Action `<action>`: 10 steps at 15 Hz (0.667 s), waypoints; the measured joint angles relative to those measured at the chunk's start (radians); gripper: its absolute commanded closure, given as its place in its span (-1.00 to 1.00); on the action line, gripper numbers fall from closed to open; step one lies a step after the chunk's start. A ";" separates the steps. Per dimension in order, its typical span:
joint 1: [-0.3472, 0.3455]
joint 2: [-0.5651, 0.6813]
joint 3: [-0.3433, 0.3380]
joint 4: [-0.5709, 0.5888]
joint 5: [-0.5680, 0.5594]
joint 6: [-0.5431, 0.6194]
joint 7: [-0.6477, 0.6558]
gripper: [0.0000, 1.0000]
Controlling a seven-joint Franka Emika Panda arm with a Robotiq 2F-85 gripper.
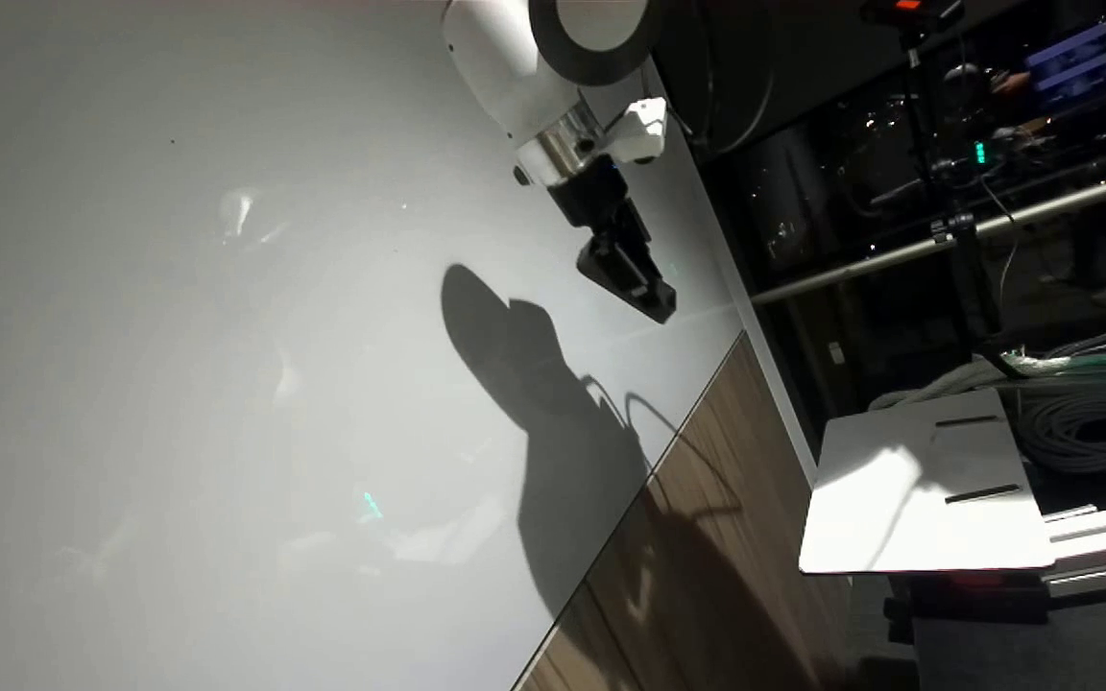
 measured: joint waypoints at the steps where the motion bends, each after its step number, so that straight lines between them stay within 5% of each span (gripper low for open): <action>1: -0.002 -0.005 -0.003 -0.045 0.029 0.000 -0.009 0.42; 10: -0.047 0.078 -0.042 -0.193 0.127 0.001 -0.042 0.42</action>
